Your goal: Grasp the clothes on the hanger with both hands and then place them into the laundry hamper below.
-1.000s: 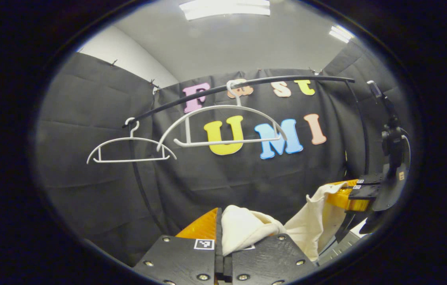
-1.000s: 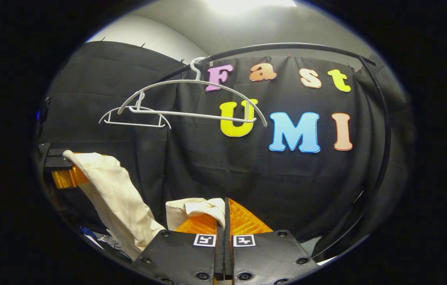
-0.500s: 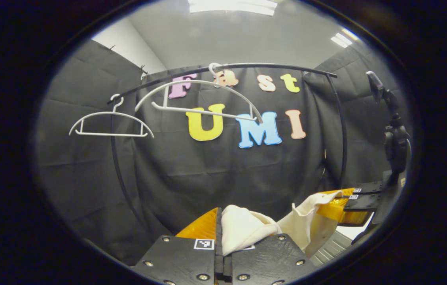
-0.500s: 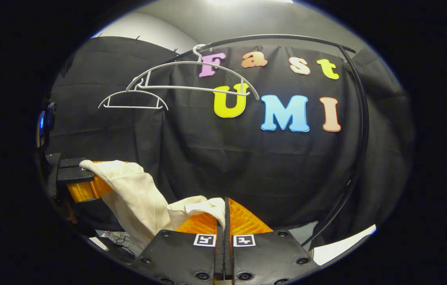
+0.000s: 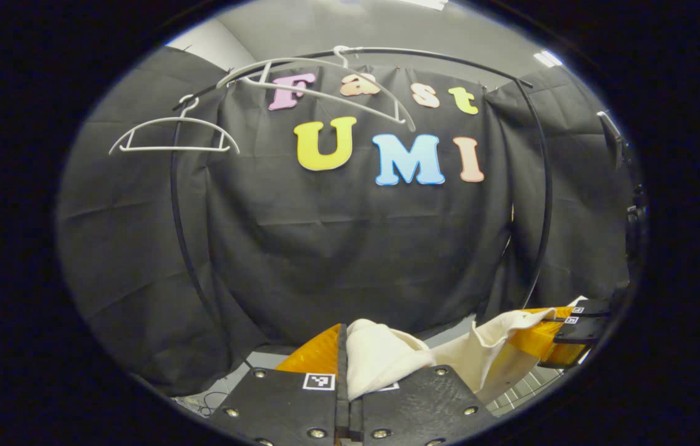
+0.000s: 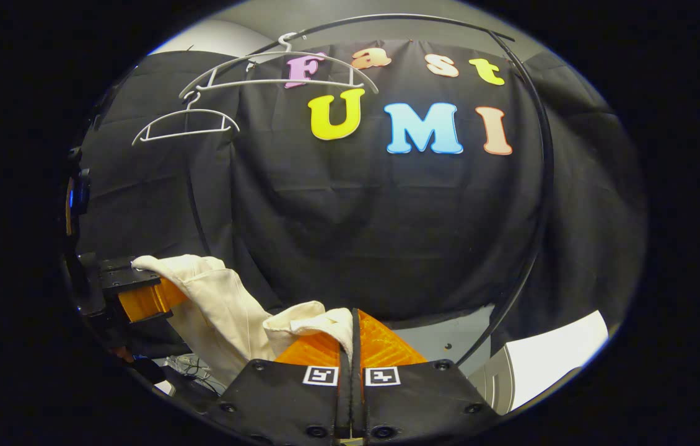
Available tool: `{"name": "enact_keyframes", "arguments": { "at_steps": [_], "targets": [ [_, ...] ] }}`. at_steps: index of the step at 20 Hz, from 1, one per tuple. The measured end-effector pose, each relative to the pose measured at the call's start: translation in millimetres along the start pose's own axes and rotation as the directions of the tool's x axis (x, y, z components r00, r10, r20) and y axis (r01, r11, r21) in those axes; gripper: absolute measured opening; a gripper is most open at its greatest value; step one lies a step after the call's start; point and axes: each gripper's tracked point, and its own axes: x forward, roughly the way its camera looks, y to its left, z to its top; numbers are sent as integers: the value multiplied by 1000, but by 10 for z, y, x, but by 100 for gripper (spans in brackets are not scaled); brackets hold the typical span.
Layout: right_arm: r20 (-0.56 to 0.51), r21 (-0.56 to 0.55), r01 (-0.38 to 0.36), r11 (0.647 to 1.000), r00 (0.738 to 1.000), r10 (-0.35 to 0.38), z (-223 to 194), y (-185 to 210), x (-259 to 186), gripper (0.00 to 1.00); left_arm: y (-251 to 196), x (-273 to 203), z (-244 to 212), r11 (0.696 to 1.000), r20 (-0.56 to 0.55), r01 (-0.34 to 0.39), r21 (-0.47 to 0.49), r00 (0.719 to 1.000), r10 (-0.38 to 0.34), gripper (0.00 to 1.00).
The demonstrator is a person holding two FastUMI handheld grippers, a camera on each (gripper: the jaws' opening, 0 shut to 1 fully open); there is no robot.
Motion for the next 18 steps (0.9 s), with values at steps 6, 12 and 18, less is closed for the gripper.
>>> {"name": "enact_keyframes", "arguments": {
  "at_steps": [6,12,18],
  "targets": [
    [-115,-2,40,999,993,-40,-550,-103,97,4,-9,118,-769,1000,-142,-4,22,990,7,2],
    [-230,5,75,997,971,-72,-1067,-203,131,4,-18,135,-1457,999,-286,4,53,958,11,3],
    [-333,0,64,998,941,-60,-1395,-160,91,13,54,42,-1897,997,-397,10,73,918,20,5]
  ]
}}
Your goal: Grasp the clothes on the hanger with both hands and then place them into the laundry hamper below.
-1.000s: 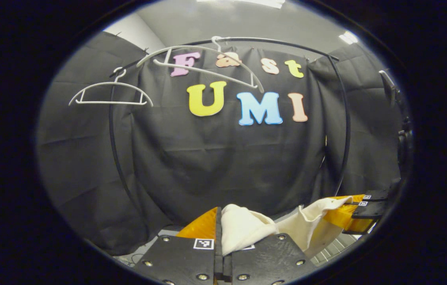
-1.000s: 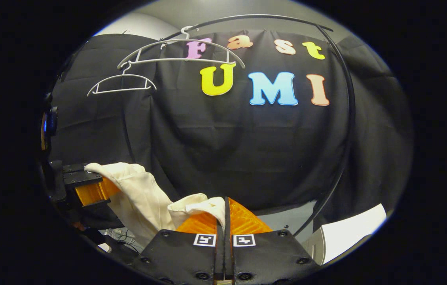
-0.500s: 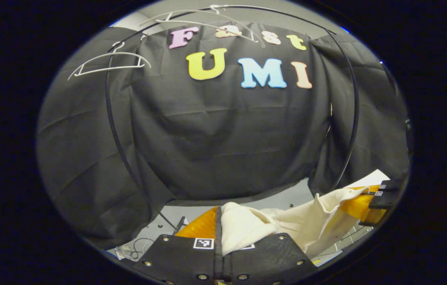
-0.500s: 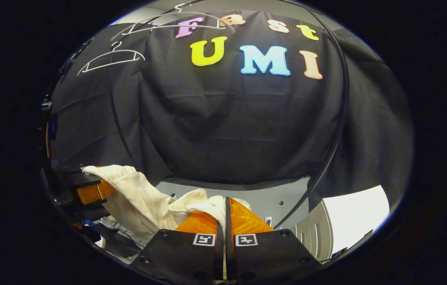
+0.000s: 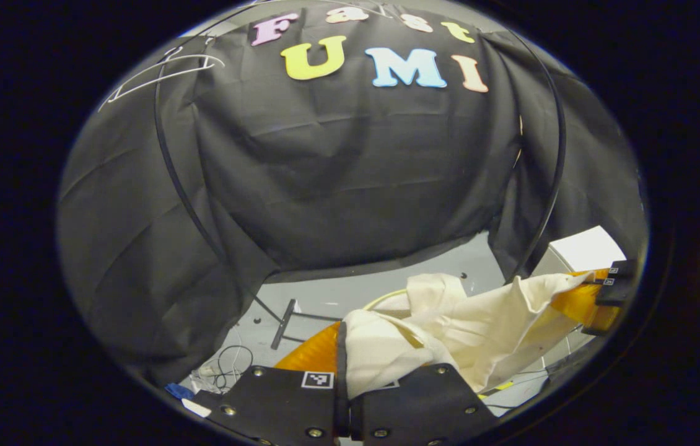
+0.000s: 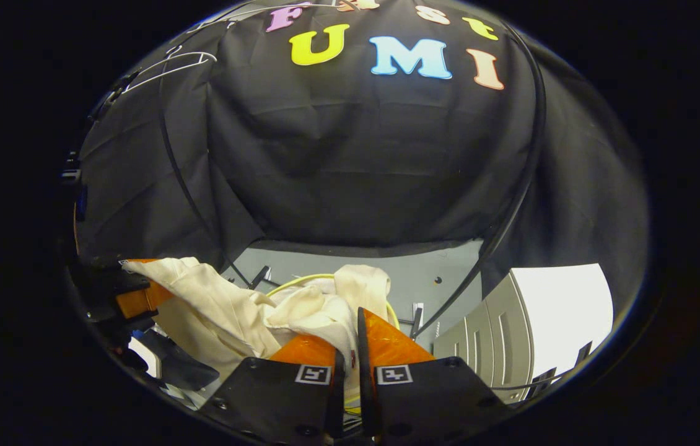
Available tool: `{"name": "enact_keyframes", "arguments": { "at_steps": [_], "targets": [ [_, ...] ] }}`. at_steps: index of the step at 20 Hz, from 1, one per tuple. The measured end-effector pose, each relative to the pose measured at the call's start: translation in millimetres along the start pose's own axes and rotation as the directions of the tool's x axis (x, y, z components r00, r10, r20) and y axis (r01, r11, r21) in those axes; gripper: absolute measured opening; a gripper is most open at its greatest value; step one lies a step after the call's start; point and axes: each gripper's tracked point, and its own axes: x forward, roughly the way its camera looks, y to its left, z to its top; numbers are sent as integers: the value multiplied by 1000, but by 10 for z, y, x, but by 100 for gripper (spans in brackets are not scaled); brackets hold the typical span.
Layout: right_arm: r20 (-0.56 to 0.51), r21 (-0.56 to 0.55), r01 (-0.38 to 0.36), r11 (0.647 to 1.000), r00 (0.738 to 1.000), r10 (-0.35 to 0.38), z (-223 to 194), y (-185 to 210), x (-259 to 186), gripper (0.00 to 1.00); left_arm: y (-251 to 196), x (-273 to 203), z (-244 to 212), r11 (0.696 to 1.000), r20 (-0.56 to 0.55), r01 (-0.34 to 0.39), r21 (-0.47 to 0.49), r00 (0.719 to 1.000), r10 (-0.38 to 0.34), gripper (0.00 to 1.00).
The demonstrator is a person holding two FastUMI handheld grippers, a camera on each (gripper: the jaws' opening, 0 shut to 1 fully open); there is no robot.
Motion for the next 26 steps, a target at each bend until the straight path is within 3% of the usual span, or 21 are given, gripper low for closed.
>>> {"name": "enact_keyframes", "arguments": {
  "at_steps": [2,3,4,7,8,9,11,18,26],
  "targets": [
    [3,-8,5,1000,1000,-5,-18,12,-81,14,-37,-6,-55,1000,-33,24,-17,999,-25,5],
    [1,-11,5,1000,1000,-5,-1,11,-93,16,-15,21,-80,1000,-34,19,-21,999,-20,16],
    [-3,-16,-1,1000,1000,1,-42,15,-97,36,-7,-7,-73,1000,-37,14,-22,999,-14,26],
    [24,-29,-10,1000,1000,10,85,18,-193,62,48,-75,-65,1000,-33,-14,-18,999,13,73],
    [34,-35,-11,999,999,12,103,17,-227,85,69,-90,-14,1000,-19,-22,-17,1000,22,89],
    [41,-40,-5,999,999,6,128,3,-253,95,85,-111,18,1000,-9,-27,-15,1000,27,91],
    [61,-46,4,999,998,-1,206,-33,-295,100,110,-181,67,999,13,-32,-7,999,32,91],
    [102,-30,7,1000,995,-4,389,-38,-431,99,147,-379,275,999,64,-41,0,997,41,91],
    [230,24,-5,1000,973,-1,1042,-151,-755,99,273,-769,1142,998,227,-63,-27,971,68,91]
  ]
}}
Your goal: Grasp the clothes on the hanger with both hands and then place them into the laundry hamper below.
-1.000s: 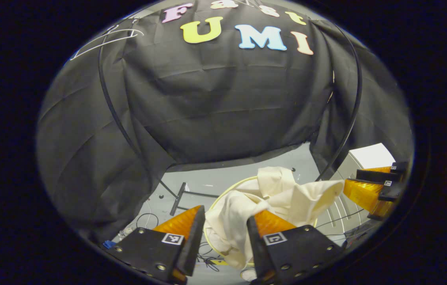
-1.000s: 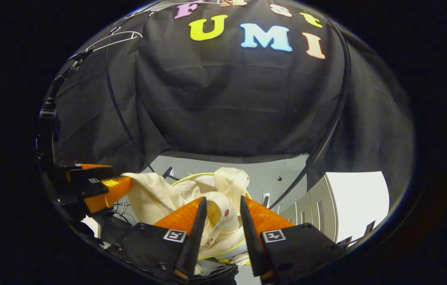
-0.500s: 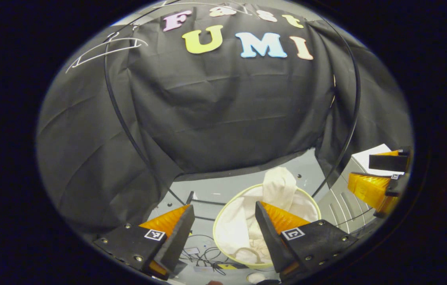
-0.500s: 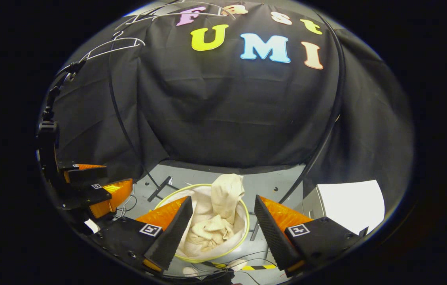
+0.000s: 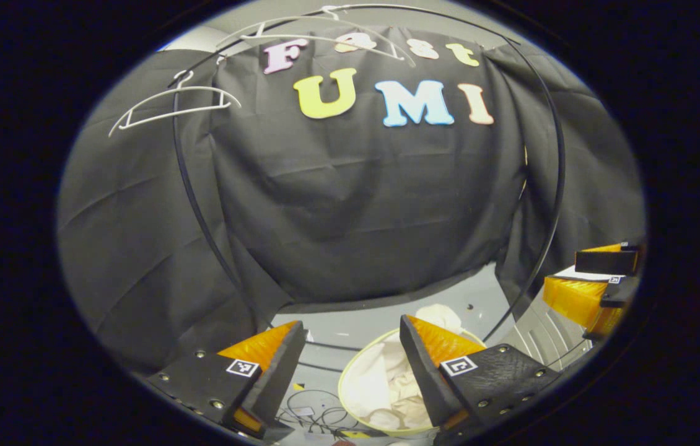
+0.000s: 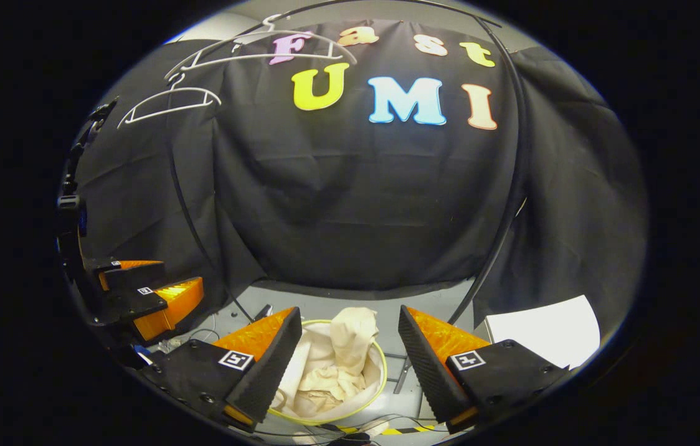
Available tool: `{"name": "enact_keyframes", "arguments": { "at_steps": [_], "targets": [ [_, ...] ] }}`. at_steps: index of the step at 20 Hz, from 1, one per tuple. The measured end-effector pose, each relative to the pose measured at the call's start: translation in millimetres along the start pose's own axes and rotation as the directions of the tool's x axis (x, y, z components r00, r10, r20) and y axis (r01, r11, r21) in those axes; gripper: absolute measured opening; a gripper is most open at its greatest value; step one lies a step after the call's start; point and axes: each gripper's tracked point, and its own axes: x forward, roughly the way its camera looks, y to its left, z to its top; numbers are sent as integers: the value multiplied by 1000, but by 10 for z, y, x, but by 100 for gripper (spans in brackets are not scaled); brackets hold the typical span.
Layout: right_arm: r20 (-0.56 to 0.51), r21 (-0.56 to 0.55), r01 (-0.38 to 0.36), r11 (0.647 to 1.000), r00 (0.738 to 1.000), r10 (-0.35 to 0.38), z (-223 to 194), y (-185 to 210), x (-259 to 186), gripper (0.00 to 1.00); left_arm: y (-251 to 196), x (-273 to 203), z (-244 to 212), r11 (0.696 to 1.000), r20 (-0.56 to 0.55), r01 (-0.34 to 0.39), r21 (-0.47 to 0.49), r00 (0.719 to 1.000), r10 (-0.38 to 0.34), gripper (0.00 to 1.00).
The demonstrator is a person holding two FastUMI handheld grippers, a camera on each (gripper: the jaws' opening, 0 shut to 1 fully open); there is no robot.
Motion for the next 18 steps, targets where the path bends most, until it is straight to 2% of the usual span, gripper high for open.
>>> {"name": "enact_keyframes", "arguments": {
  "at_steps": [3,5,7,8,12,14,18],
  "targets": [
    [21,55,14,998,1000,-15,173,-90,-96,97,68,-158,402,1000,83,-14,-18,996,15,91],
    [77,20,48,999,996,-50,374,-198,-186,99,102,-275,641,1000,132,-13,-25,991,16,91],
    [146,-8,51,999,988,-50,655,-191,-347,94,129,-414,847,999,171,-13,-32,985,19,91],
    [181,-14,59,998,982,-55,780,-218,-430,98,155,-483,956,999,193,-12,-35,981,18,91],
    [313,-8,72,997,948,-66,1307,-310,-818,98,262,-827,1414,1000,292,-19,-23,956,25,90],
    [368,-20,83,996,927,-70,1535,-395,-1013,94,335,-1051,1627,999,342,-32,-27,939,39,90],
    [472,-40,119,992,877,-86,1928,-578,-1511,95,422,-1521,1982,997,409,-52,-50,910,68,90]
  ]
}}
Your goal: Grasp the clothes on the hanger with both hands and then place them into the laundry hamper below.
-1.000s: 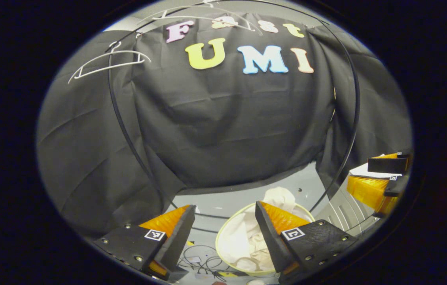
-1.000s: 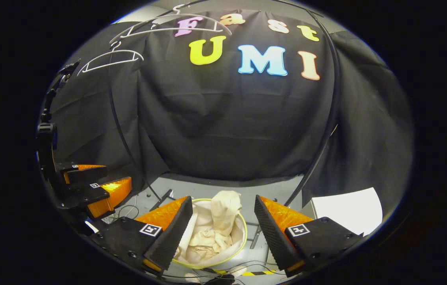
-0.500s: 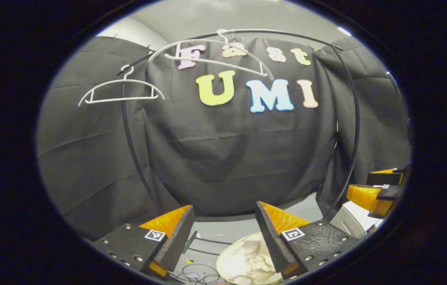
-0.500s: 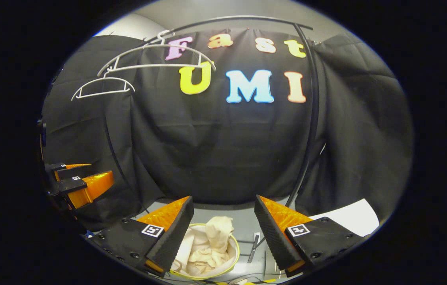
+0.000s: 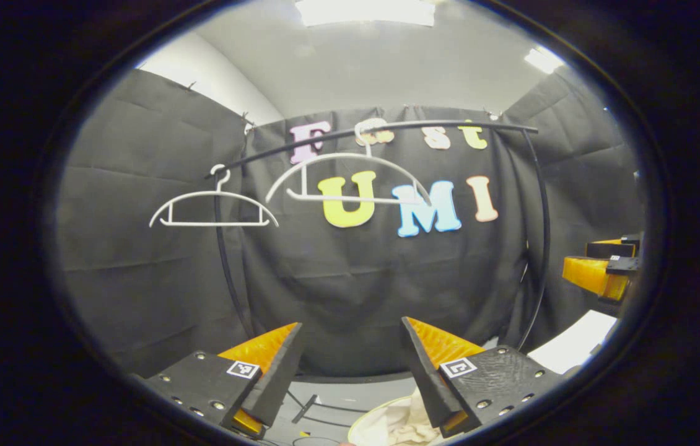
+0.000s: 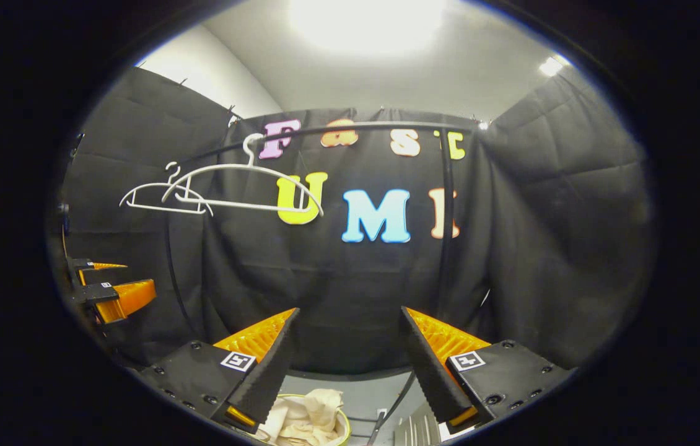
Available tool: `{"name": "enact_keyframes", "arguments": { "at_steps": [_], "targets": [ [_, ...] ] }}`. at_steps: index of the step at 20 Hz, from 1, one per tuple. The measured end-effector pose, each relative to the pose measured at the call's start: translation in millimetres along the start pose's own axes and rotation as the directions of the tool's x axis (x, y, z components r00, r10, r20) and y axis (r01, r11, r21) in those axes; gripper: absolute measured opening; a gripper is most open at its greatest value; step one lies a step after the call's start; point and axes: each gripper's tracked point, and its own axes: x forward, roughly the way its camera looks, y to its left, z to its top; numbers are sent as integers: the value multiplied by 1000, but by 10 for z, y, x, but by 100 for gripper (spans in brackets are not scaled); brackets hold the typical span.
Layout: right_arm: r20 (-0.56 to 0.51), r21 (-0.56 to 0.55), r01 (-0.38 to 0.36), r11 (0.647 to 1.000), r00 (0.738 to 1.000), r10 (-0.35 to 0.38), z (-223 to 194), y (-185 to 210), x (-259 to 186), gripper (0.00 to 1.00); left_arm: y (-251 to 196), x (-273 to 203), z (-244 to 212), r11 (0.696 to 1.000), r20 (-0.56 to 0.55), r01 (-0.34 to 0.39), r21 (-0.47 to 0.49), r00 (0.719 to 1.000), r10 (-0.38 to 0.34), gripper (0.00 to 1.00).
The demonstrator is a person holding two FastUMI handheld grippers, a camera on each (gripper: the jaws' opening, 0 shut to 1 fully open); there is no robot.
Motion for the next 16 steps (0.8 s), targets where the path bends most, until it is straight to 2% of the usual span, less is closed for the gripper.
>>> {"name": "enact_keyframes", "arguments": {
  "at_steps": [3,4,6,10,16],
  "targets": [
    [39,-20,18,1000,999,-17,258,-192,-235,98,-25,-182,293,1000,37,-18,-13,999,19,90],
    [52,-17,35,999,998,-34,329,-294,-334,95,-53,-250,381,1000,49,-16,-15,999,16,90],
    [75,-10,56,998,996,-55,406,-399,-507,96,-28,-417,509,999,69,-32,-9,997,33,90],
    [83,-13,90,996,993,-88,424,-607,-836,99,85,-674,686,998,106,-62,18,993,60,89],
    [92,17,129,992,987,-130,399,-775,-1183,97,125,-1032,756,995,131,-80,53,989,72,89]
  ]
}}
